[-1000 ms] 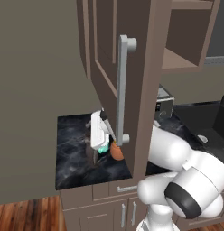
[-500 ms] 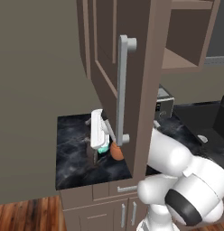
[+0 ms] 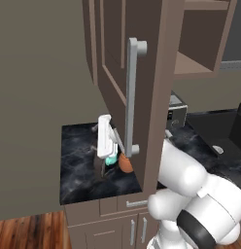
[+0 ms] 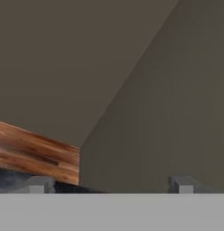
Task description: Pick the syrup bottle and honey bottle from the cabinet and place them next to the mug.
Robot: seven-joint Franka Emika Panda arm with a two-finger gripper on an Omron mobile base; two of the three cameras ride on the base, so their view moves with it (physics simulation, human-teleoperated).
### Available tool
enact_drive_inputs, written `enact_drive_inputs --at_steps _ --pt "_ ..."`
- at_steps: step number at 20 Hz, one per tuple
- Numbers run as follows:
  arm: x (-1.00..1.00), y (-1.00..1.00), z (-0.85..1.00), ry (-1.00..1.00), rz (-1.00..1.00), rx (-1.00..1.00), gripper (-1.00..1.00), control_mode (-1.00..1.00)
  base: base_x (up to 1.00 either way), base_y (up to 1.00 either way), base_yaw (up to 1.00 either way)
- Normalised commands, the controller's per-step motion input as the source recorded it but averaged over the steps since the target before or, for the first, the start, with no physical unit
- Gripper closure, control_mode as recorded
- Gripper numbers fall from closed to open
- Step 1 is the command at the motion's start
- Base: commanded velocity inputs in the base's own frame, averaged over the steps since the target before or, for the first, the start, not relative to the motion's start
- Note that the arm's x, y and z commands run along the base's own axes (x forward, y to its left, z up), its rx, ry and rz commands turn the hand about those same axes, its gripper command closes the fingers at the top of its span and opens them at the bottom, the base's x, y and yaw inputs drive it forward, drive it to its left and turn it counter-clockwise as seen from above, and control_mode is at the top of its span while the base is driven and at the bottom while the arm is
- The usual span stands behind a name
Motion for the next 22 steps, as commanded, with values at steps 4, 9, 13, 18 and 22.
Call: enact_drive_inputs --at_steps 4,9,13,18,22 --pt "0.04 -0.02 0.21 0.04 0.0 0.02 -1.0 -1.0 0.0 0.0 0.0" --pt "0.08 -0.05 0.22 0.09 0.0 0.06 -1.0 -1.0 0.0 0.0 0.0" --pt "0.01 -0.1 0.08 0.07 0.0 0.08 -1.0 -1.0 0.0 0.0 0.0" --pt "0.0 -0.2 0.03 0.05 0.0 0.07 -1.0 -1.0 0.0 0.0 0.0" --pt "0.0 -0.3 0.18 0.02 0.0 0.09 -1.0 -1.0 0.0 0.0 0.0"
